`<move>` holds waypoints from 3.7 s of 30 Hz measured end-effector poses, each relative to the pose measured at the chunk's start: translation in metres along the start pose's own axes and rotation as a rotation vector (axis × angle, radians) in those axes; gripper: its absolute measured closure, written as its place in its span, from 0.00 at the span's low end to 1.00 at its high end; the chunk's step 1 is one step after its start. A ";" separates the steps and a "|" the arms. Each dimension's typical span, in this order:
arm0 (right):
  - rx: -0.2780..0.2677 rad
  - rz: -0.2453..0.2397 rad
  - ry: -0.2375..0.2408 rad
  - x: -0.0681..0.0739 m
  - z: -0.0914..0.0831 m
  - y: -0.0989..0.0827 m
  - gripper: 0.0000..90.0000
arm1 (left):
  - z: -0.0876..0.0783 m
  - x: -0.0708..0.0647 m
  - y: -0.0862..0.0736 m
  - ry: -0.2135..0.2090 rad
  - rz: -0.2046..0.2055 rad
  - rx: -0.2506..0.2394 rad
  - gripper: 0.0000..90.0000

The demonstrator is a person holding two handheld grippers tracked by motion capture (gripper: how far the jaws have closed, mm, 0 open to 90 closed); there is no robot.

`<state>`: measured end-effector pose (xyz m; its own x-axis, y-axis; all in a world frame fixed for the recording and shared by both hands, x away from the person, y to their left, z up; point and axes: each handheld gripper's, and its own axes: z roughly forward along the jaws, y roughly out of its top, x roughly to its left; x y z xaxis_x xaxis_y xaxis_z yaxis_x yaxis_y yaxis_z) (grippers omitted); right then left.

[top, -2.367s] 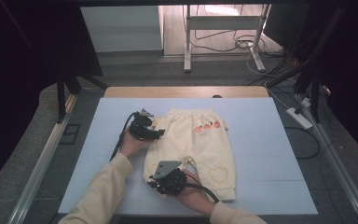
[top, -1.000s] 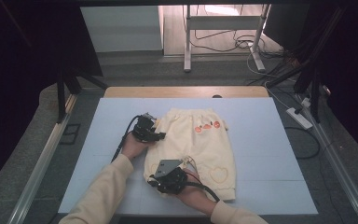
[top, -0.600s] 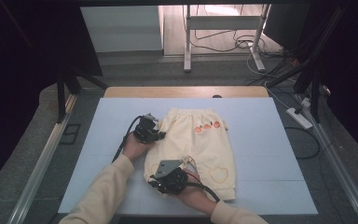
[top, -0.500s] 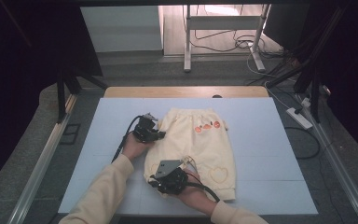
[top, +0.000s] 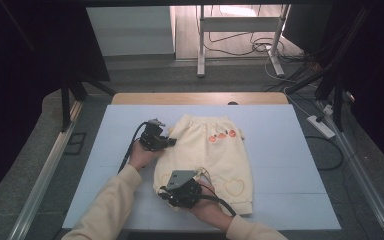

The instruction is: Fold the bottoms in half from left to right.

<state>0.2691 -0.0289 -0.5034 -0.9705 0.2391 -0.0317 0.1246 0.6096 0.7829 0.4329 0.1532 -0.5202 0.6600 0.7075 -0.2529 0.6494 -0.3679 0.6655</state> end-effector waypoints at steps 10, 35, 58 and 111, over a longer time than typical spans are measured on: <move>-0.019 0.008 0.005 0.001 -0.002 0.003 0.86 | -0.005 0.001 0.000 -0.014 -0.014 -0.008 0.90; -0.148 -0.028 0.020 0.013 -0.022 0.024 0.86 | -0.053 -0.005 0.007 -0.074 -0.032 -0.120 0.91; -0.140 -0.002 0.030 0.007 -0.025 0.017 0.86 | -0.050 -0.004 0.004 -0.057 -0.047 -0.118 0.91; -0.175 0.107 -0.056 -0.012 -0.075 -0.018 0.86 | -0.046 -0.017 0.008 -0.038 -0.012 -0.154 0.91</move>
<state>0.2632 -0.0994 -0.4704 -0.9402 0.3396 0.0265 0.1835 0.4393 0.8794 0.4097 0.1658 -0.4784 0.6680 0.6870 -0.2861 0.5940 -0.2606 0.7611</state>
